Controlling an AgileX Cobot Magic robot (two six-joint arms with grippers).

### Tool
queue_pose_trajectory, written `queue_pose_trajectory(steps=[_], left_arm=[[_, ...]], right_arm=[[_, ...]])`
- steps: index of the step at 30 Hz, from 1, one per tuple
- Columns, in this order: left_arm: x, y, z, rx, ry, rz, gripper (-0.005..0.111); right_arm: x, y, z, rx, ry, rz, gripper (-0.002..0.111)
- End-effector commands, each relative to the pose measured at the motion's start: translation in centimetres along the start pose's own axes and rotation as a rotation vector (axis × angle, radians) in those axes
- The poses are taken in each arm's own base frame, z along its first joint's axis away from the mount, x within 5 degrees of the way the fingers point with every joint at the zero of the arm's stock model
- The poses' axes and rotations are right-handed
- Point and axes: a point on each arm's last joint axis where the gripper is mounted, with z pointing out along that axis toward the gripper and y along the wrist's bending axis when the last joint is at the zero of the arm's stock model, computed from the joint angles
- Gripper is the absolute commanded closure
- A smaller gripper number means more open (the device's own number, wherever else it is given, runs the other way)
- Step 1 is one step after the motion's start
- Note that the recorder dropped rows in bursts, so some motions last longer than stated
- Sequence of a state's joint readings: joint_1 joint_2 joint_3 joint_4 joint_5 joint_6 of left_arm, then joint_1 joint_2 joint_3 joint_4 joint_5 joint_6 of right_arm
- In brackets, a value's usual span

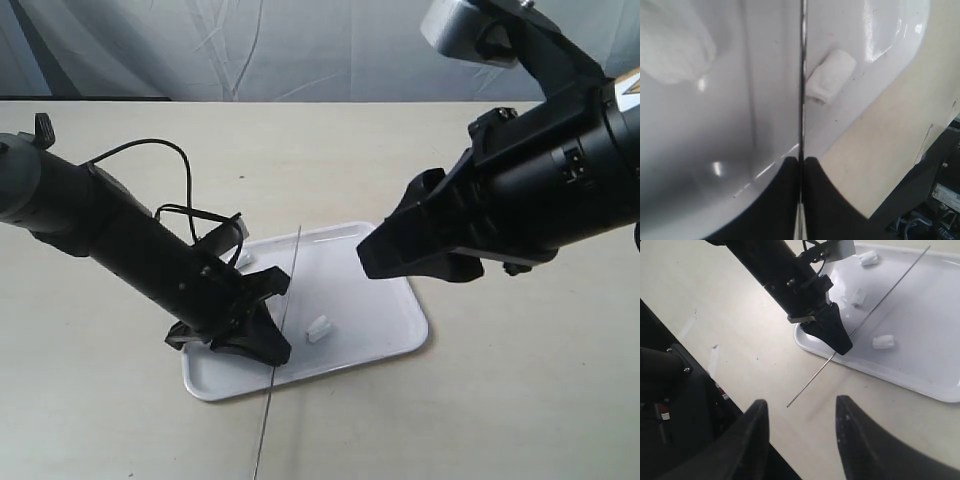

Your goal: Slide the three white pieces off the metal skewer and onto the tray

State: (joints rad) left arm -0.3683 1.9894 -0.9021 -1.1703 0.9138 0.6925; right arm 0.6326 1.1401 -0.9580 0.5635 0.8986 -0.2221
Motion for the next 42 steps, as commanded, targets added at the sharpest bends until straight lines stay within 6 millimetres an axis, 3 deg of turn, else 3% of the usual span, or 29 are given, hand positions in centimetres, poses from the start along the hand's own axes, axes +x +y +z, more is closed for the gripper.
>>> queue_pose_trajectory(steps=[1, 5, 11, 14, 17, 21, 24, 27, 30, 33, 38, 41, 42], left_arm=[[-0.1, -0.1, -0.2, 0.011, 0.001, -0.006, 0.092], [-0.2, -0.1, -0.2, 0.016, -0.004, -0.009, 0.083], [-0.7, -0.9, -1.3, 0.019, -0.09, 0.085, 0.084], [-0.4, -3.7, -4.7, -0.037, -0.232, 0.241, 0.1], [0.8, -6.2, -8.2, -0.127, -0.354, 0.42, 0.107], [4.4, -10.2, -14.8, -0.273, -0.632, 0.56, 0.107], [8.6, -11.8, -19.4, -0.428, -0.806, 0.608, 0.107], [13.4, -11.5, -22.8, -0.593, -0.949, 0.566, 0.107], [17.4, -10.7, -24.3, -0.649, -1.093, 0.546, 0.107], [21.6, -8.8, -24.3, -0.681, -1.177, 0.532, 0.107], [24.0, -6.6, -22.9, -0.673, -1.187, 0.525, 0.107], [24.6, -5.6, -22.2, -0.676, -1.201, 0.534, 0.107], [24.8, -5.1, -21.9, -0.682, -1.207, 0.529, 0.107]], right_arm=[[-0.1, 0.0, -0.4, 0.003, -0.008, -0.007, 0.066], [-0.1, 0.1, -0.4, 0.001, -0.009, -0.005, 0.066], [-0.2, -0.2, -0.4, 0.034, -0.023, -0.029, 0.066], [-0.3, -0.9, -0.4, 0.105, -0.028, -0.084, 0.066], [-0.4, -1.0, -0.4, 0.12, -0.039, -0.096, 0.066], [-0.6, -1.1, -0.4, 0.127, -0.06, -0.1, 0.066], [-0.6, -1.1, -0.4, 0.132, -0.059, -0.104, 0.066], [-0.7, -1.1, -0.4, 0.135, -0.07, -0.104, 0.066], [-0.8, -1.1, -0.5, 0.137, -0.087, -0.105, 0.066], [-1.1, -0.7, -1.7, 0.142, -0.18, -0.122, 0.066], [-0.6, 0.1, -4.6, 0.158, -0.417, -0.155, 0.066], [1.4, 0.3, -6.1, 0.164, -0.512, -0.171, 0.066], [3.2, 0.1, -6.7, 0.178, -0.536, -0.194, 0.066]])
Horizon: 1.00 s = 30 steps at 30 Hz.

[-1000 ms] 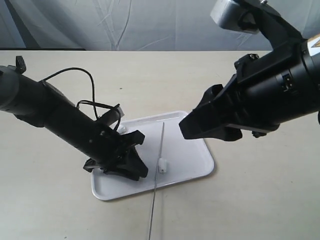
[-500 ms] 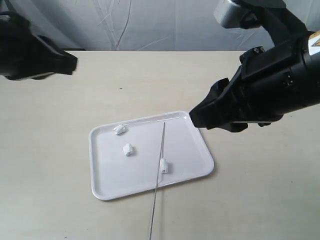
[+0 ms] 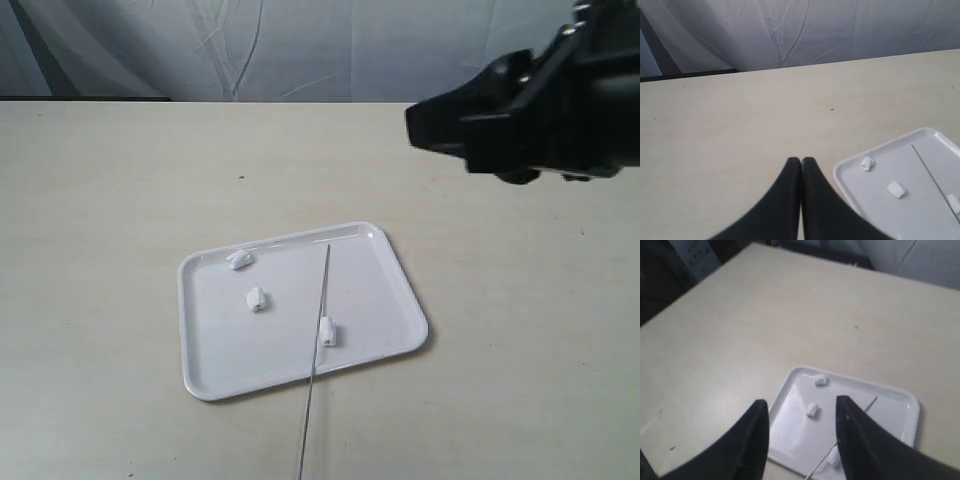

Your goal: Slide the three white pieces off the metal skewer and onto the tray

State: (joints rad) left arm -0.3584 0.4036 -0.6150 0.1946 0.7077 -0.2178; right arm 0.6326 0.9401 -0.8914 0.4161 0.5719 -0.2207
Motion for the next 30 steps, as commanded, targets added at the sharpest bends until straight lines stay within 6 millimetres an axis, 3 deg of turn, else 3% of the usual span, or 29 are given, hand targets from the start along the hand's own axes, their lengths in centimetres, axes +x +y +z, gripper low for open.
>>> queue_pose_trajectory(steps=[1, 4, 8, 13, 22, 30], left_arm=[[2.1, 0.4, -0.2, -0.026, -0.012, -0.006, 0.107], [3.4, 0.5, -0.4, -0.031, -0.044, -0.035, 0.107], [4.5, 0.9, -1.9, -0.108, -0.029, -0.095, 0.107], [5.0, 1.3, -3.3, -0.204, -0.091, -0.124, 0.107], [5.7, 1.2, -5.4, -0.457, -0.209, -0.2, 0.107], [5.7, 1.3, -5.5, -0.463, -0.209, -0.186, 0.107]], right_arm=[[2.9, 0.0, -3.9, 0.037, -0.131, -0.059, 0.066], [6.1, 0.3, -7.8, 0.033, -0.286, -0.067, 0.066], [9.4, 0.5, -11.4, 0.042, -0.449, -0.133, 0.066], [11.1, 1.0, -14.2, 0.026, -0.554, -0.169, 0.066], [11.6, 0.4, -14.5, 0.118, -0.547, -0.243, 0.066], [14.0, -1.4, -11.6, 0.426, -0.416, -0.016, 0.063]])
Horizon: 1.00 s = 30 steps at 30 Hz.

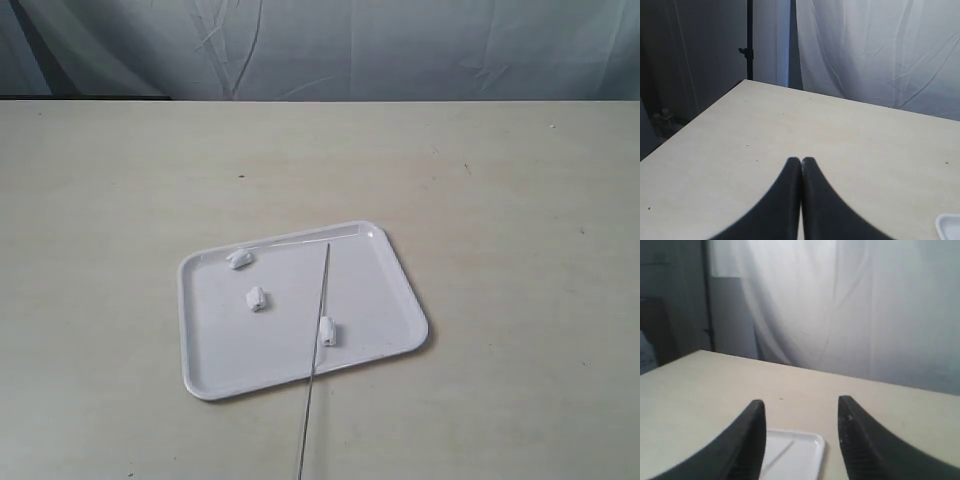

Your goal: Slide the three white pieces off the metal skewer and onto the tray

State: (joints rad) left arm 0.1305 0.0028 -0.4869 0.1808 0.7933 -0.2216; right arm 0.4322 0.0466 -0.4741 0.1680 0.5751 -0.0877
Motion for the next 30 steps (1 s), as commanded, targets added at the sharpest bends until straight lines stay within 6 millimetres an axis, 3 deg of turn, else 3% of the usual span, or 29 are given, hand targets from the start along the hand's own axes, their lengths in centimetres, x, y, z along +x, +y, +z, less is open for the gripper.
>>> queue_pose_trajectory(steps=[1, 7, 12, 14, 18, 20, 22, 24, 30], left_arm=[[-0.1, 0.1, 0.0, -0.009, -0.012, 0.008, 0.107], [-0.1, 0.1, 0.0, -0.01, -0.012, 0.01, 0.107], [-0.2, -0.2, 0.0, 0.031, -0.023, -0.028, 0.107], [-1.1, -0.5, -0.1, 0.056, -0.124, -0.032, 0.107], [-4.2, -0.8, -1.1, 0.093, -0.488, 0.028, 0.107], [-5.4, -1.1, -1.9, 0.089, -0.656, 0.119, 0.107], [-5.7, -1.4, -2.2, 0.088, -0.752, 0.202, 0.107], [-5.5, -1.7, -1.9, 0.112, -0.798, 0.217, 0.107], [-2.2, -1.8, 1.1, 0.167, -0.695, 0.117, 0.107]], right_arm=[[2.1, -0.6, 0.9, 0.184, 0.074, 0.036, 0.063], [3.1, -1.4, 1.3, 0.374, 0.089, 0.059, 0.063], [3.2, -1.5, 1.3, 0.403, 0.09, 0.061, 0.063], [3.2, -1.6, 1.3, 0.417, 0.096, 0.04, 0.063], [3.2, -2.0, 1.1, 0.459, 0.11, -0.029, 0.064], [3.4, -2.2, 0.9, 0.492, 0.11, -0.081, 0.071], [3.8, -2.3, 0.7, 0.508, 0.094, -0.113, 0.086], [4.2, -2.5, 0.9, 0.518, 0.1, -0.116, 0.109], [5.3, -2.7, 1.3, 0.566, 0.108, -0.056, 0.108]])
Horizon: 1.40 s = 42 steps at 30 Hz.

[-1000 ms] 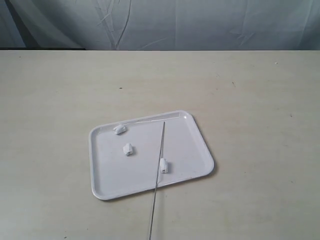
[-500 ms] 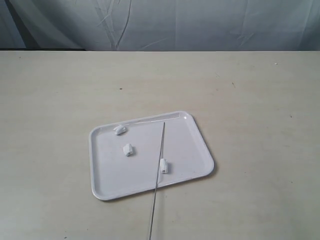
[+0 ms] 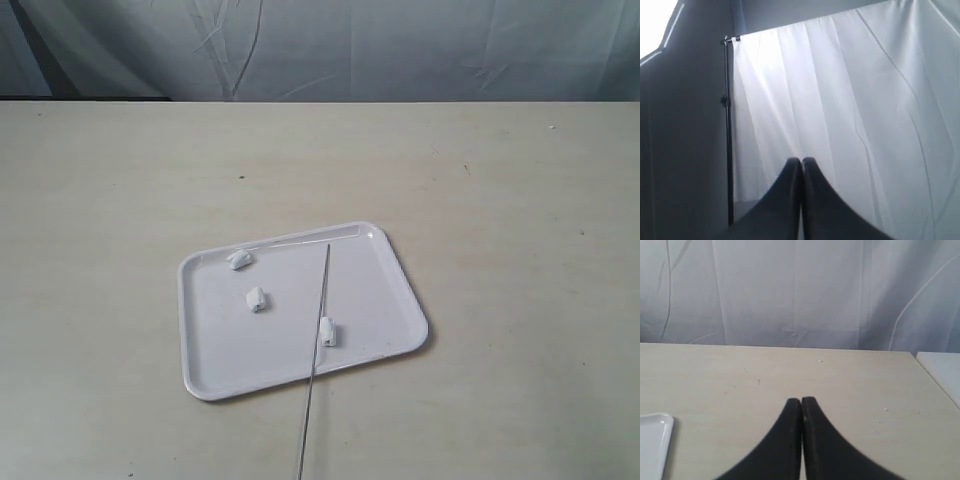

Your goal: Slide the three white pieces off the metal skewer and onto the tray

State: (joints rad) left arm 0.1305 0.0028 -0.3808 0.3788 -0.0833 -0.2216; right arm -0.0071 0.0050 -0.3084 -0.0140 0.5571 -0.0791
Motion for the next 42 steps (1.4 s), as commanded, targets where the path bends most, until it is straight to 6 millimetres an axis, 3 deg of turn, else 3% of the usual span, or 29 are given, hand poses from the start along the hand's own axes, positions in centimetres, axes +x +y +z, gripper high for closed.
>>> queue_pose_trajectory(steps=[1, 7, 13, 16, 25, 35, 42], left_arm=[[3.5, -0.5, -0.2, 0.007, 0.077, -0.137, 0.107], [6.9, -1.3, -0.8, 0.028, 0.104, -0.167, 0.107], [10.7, -2.5, -1.8, 0.121, 0.189, 0.044, 0.107], [11.1, -2.6, -2.0, 0.126, 0.2, 0.046, 0.107], [15.4, -1.4, -4.1, -0.021, 0.735, -0.014, 0.107], [15.5, -1.4, -4.3, -0.027, 0.762, -0.025, 0.107], [15.4, -2.3, -4.2, -0.055, 0.759, -0.395, 0.107]], right_arm=[[0.9, 0.1, 0.5, 0.04, 0.012, 0.046, 0.108], [3.3, 0.1, 1.9, 0.073, 0.036, 0.069, 0.108], [5.9, 0.2, 2.9, 0.074, 0.095, 0.062, 0.109], [7.7, 0.4, 3.4, 0.073, 0.121, 0.062, 0.109], [7.9, 0.5, 3.5, 0.069, 0.118, 0.148, 0.109], [7.8, 0.5, 3.5, 0.058, 0.111, 0.088, 0.109], [7.8, 0.7, 3.5, 0.033, 0.111, 0.08, 0.109]])
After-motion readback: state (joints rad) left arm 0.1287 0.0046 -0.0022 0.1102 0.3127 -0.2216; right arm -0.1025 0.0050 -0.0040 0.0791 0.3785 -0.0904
